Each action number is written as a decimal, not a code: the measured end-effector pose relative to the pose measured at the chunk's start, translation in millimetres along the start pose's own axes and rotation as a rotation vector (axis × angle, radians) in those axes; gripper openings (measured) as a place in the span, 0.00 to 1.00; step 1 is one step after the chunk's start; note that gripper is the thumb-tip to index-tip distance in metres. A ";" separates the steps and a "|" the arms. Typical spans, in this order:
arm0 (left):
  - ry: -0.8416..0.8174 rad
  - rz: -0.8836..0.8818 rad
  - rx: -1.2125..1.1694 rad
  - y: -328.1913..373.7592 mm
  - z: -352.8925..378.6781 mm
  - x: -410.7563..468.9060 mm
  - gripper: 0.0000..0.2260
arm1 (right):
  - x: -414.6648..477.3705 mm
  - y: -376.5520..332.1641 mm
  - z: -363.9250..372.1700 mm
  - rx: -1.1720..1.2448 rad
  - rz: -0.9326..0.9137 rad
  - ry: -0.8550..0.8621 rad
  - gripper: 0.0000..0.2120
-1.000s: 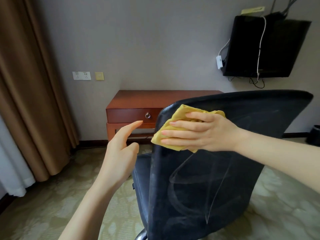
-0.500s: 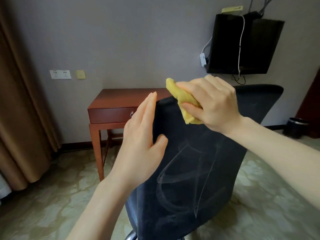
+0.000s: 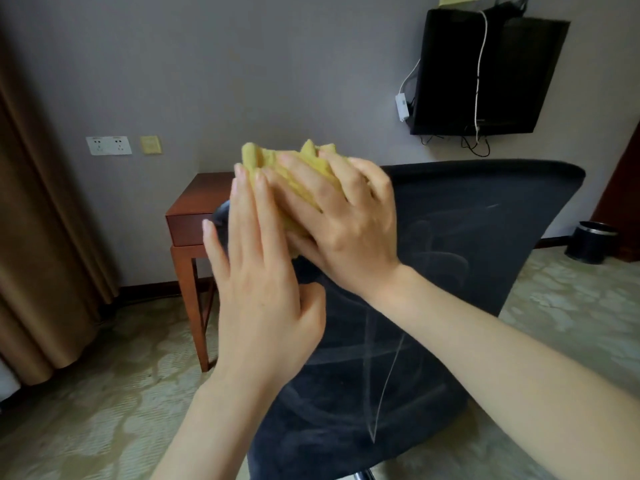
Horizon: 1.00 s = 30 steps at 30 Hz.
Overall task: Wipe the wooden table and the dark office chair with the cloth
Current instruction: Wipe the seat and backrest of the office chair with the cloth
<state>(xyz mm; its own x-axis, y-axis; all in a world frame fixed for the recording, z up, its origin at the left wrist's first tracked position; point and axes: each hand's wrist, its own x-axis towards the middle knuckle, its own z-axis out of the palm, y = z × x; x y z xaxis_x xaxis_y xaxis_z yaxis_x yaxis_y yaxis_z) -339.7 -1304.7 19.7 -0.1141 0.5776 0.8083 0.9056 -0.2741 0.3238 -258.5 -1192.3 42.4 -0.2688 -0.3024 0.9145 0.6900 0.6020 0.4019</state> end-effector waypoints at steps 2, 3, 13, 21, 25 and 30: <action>-0.009 0.001 0.105 -8.0 -0.3 1.8 0.45 | -13.9 9.6 2.3 0.013 -0.091 -0.021 0.17; -0.019 0.004 0.149 -11.3 -1.2 3.0 0.46 | -22.2 14.9 1.8 -0.009 -0.133 -0.047 0.19; -0.104 0.064 0.380 -25.4 -6.4 9.3 0.43 | -85.0 102.0 -36.7 -0.298 -0.308 -0.257 0.26; -0.089 0.055 0.371 -31.4 -6.1 10.6 0.42 | -21.4 110.9 -53.7 -0.104 -0.036 -0.238 0.18; -0.102 0.037 0.431 -40.3 -7.2 12.9 0.43 | 6.8 83.4 -47.2 -0.035 0.072 -0.212 0.16; -0.116 -0.034 0.469 -51.7 -17.6 18.0 0.42 | 17.6 36.7 -19.9 -0.121 -0.032 -0.160 0.13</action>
<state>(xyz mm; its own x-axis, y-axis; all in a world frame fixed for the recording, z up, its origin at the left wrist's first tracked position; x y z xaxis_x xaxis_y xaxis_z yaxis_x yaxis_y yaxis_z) -395.7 -1293.7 26.1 -0.1250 0.6693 0.7324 0.9917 0.1075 0.0710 -224.5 -1190.2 72.3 -0.3888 -0.1932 0.9008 0.7526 0.4974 0.4315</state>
